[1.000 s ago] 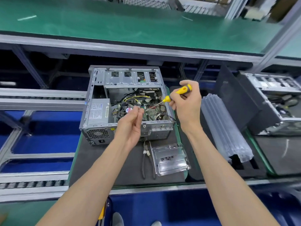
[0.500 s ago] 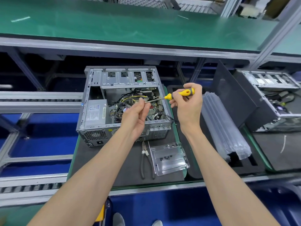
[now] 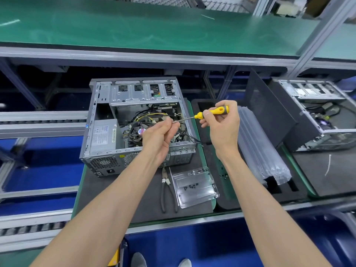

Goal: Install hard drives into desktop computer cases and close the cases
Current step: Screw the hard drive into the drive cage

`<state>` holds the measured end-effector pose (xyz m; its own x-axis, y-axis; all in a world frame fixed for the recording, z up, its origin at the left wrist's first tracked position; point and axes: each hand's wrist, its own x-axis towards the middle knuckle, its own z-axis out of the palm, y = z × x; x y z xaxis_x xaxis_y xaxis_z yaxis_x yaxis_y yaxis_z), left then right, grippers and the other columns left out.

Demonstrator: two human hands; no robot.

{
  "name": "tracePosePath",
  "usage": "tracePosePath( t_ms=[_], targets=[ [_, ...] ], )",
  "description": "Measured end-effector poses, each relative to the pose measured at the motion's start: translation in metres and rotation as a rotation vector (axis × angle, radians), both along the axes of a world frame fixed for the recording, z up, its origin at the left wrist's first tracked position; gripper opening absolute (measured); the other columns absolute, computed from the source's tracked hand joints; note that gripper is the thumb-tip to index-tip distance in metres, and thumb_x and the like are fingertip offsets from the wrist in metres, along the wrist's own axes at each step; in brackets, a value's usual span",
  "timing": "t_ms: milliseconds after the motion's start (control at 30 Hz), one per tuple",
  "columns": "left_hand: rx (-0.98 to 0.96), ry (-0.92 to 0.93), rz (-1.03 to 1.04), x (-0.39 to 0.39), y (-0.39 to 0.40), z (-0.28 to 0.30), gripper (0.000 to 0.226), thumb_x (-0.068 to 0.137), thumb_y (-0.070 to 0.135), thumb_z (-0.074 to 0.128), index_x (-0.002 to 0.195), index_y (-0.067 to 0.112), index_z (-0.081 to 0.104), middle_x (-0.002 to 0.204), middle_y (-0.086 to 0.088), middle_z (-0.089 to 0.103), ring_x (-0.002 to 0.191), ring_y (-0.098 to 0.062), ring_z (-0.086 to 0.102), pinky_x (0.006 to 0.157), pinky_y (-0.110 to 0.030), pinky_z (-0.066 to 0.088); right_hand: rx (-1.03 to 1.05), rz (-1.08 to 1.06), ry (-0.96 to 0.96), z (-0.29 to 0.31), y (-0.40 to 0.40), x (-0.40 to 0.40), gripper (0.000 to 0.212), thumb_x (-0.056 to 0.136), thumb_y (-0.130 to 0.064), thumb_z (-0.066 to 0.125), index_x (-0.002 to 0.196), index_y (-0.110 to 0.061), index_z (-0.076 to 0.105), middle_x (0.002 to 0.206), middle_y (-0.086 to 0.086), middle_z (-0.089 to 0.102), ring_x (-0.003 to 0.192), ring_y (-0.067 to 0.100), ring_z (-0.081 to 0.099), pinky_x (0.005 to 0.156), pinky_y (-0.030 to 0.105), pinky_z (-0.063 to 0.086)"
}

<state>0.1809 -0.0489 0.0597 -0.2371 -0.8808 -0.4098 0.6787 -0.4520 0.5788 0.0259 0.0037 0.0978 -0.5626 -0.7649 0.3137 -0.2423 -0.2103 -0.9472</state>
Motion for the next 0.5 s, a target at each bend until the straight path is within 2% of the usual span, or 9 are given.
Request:
tracePosePath(
  t_ms=[167, 233, 300, 367, 433, 500],
  targets=[
    [-0.017, 0.004, -0.015, -0.009, 0.005, 0.001, 0.009, 0.093, 0.002, 0.067, 0.091, -0.005, 0.072, 0.082, -0.011, 0.076, 0.079, -0.018, 0.076, 0.066, -0.018, 0.059, -0.007, -0.060, -0.159, -0.005, 0.003, -0.007, 0.023, 0.091, -0.007, 0.064, 0.107, -0.014, 0.050, 0.078, 0.006, 0.068, 0.062, 0.025, 0.068, 0.059, 0.033, 0.056],
    [-0.053, -0.035, -0.064, -0.008, 0.013, -0.005, 0.013, 0.091, 0.011, 0.070, 0.085, 0.001, 0.077, 0.077, -0.007, 0.073, 0.070, -0.011, 0.072, 0.060, -0.015, 0.057, -0.036, -0.117, -0.277, -0.008, 0.005, -0.014, 0.020, 0.093, -0.008, 0.061, 0.108, -0.014, 0.050, 0.076, 0.007, 0.065, 0.059, 0.024, 0.063, 0.054, 0.031, 0.051],
    [-0.066, -0.102, -0.185, -0.006, 0.028, -0.020, 0.022, 0.087, 0.024, 0.074, 0.090, 0.003, 0.073, 0.066, -0.001, 0.062, 0.051, -0.003, 0.055, 0.043, -0.012, 0.046, -0.030, -0.187, -0.346, -0.013, 0.010, -0.024, 0.014, 0.094, -0.009, 0.058, 0.106, -0.014, 0.050, 0.071, 0.004, 0.061, 0.054, 0.023, 0.058, 0.049, 0.030, 0.047],
    [-0.048, -0.142, -0.314, -0.006, 0.045, -0.042, 0.028, 0.084, 0.030, 0.075, 0.095, 0.005, 0.066, 0.056, 0.004, 0.044, 0.039, -0.002, 0.032, 0.032, -0.014, 0.027, 0.025, -0.237, -0.359, -0.023, 0.017, -0.034, 0.011, 0.095, -0.010, 0.056, 0.104, -0.014, 0.051, 0.069, 0.004, 0.060, 0.052, 0.022, 0.056, 0.046, 0.029, 0.045],
    [0.023, -0.231, -0.388, -0.010, 0.059, -0.067, 0.025, 0.087, 0.028, 0.074, 0.097, 0.006, 0.065, 0.053, 0.007, 0.029, 0.039, -0.005, 0.019, 0.031, -0.017, 0.018, 0.103, -0.259, -0.332, -0.036, 0.026, -0.041, 0.010, 0.095, -0.010, 0.056, 0.103, -0.014, 0.052, 0.075, 0.011, 0.059, 0.054, 0.021, 0.057, 0.046, 0.028, 0.044],
    [0.080, -0.398, -0.431, -0.014, 0.068, -0.090, 0.018, 0.092, 0.023, 0.072, 0.093, 0.006, 0.067, 0.052, 0.006, 0.027, 0.041, -0.007, 0.017, 0.032, -0.019, 0.018, 0.186, -0.260, -0.281, -0.053, 0.035, -0.046, 0.010, 0.094, -0.010, 0.056, 0.102, -0.015, 0.052, 0.082, 0.017, 0.057, 0.055, 0.021, 0.058, 0.047, 0.028, 0.045]
  ],
)
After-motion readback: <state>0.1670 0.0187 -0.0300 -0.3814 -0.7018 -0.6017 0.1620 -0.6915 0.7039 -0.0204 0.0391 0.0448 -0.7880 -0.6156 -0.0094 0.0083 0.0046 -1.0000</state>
